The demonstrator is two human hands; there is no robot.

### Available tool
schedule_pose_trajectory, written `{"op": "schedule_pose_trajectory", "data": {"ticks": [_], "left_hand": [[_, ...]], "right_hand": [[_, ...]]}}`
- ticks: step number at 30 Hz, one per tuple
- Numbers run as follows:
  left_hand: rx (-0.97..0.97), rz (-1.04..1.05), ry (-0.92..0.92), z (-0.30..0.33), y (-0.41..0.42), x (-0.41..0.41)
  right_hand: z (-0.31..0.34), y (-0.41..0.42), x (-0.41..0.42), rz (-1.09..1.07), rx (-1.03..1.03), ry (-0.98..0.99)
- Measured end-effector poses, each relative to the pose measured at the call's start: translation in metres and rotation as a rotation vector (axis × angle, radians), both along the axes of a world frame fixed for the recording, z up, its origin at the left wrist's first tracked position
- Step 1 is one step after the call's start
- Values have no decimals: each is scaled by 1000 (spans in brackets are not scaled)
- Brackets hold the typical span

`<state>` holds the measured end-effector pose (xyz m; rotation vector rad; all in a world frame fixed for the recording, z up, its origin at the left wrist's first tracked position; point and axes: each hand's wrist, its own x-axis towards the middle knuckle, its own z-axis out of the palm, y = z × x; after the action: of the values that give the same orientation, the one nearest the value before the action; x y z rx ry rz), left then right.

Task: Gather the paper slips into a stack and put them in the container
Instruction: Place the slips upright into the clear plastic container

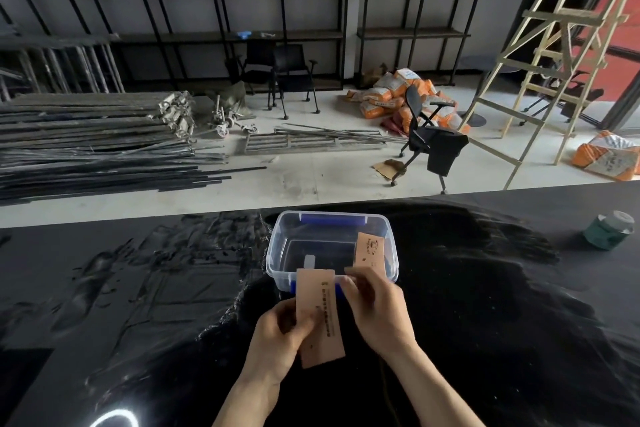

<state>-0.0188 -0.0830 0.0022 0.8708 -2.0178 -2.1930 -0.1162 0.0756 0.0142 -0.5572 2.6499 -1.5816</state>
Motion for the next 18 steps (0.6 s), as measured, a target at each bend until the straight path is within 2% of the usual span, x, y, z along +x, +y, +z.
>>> {"op": "schedule_pose_trajectory", "data": {"ticks": [2, 3, 6, 18], "left_hand": [[16, 53, 2, 6, -5, 2], [26, 75, 5, 9, -6, 3], [45, 134, 11, 18, -11, 2], [46, 188, 6, 45, -11, -8]], "right_hand": [[1, -7, -16, 38, 265, 288], [2, -11, -22, 97, 394, 351], [-3, -21, -33, 211, 637, 319], [-21, 21, 11, 261, 632, 387]]}}
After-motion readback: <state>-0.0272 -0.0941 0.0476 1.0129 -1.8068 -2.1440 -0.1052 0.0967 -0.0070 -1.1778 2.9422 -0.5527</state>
